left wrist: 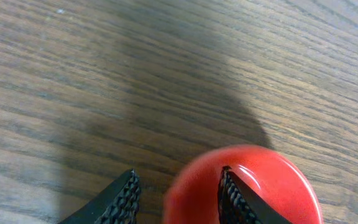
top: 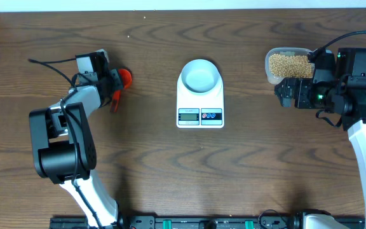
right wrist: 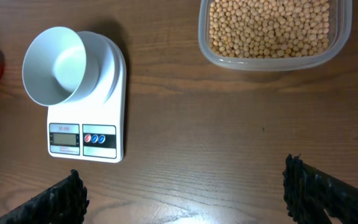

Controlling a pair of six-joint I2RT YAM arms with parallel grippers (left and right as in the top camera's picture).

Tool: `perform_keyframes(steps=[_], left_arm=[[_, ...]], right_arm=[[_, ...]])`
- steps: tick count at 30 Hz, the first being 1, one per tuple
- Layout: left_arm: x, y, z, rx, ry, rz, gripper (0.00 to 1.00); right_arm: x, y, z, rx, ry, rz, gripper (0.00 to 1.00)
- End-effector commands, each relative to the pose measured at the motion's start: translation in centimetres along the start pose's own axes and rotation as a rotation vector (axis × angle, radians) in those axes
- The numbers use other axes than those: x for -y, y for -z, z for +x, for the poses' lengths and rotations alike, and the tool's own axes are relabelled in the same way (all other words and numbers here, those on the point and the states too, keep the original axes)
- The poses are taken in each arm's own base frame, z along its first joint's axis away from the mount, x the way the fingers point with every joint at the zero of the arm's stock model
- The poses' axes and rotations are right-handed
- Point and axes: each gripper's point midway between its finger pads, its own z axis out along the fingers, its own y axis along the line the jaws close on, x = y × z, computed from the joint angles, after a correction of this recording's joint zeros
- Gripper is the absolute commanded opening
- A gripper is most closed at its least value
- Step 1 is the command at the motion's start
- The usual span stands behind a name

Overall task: Scoop item into bowl and weigh 50g on scale
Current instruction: 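Move the left gripper down onto the red scoop and grasp it, then lift the red scoop with the left gripper toward the right gripper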

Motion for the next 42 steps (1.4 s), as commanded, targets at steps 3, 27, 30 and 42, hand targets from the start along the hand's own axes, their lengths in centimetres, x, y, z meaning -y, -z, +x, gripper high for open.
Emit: perform_keyframes(steps=[3,27,30,42], left_arm=[[0.2,-0.5,0.8,-0.022,-0.013,0.023,0.22],[7.4,18.0,-8.4,0.186,1.062,0.268,0.07],[9.4,19.1,-6.6,0.113,1.152,0.271,0.07],[13.5,18.9,0.9,-0.148,1.268,0.137,0.07]], right_arm=[[-0.4,0.2,-0.4,0.008,0.006,-0.01,0.99],[-16.1,0.5,-6.0,0.208,0.09,-0.563,0.85],[-19.5,0.0,-6.0,0.219,0.117,-0.622,0.81],[-27.4,-3.5,-2.6,0.168,0.176,-0.663,0.72]])
